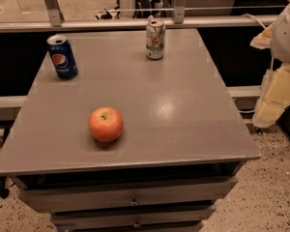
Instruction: Move pepsi can near apple
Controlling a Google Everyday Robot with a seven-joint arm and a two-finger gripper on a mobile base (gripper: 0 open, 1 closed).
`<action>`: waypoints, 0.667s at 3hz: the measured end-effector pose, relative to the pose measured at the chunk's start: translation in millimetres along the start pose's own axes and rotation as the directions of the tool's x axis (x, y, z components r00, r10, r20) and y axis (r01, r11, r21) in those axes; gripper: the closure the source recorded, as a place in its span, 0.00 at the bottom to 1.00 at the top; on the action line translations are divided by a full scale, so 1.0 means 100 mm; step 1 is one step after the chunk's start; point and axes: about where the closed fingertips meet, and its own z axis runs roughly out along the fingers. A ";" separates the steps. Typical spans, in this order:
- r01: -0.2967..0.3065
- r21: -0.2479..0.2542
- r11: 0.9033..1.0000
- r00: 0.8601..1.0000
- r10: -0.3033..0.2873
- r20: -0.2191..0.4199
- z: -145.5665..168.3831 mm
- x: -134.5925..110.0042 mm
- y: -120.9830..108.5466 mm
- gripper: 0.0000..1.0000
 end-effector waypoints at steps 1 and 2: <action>0.000 0.000 1.000 1.000 0.000 0.000 0.00 0.00 0.00 0.00; 0.018 0.001 1.000 0.999 -0.018 0.034 0.03 -0.12 -0.04 0.00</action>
Offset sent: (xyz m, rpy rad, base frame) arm 0.0165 0.0237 -0.0049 0.0607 -0.0044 0.0616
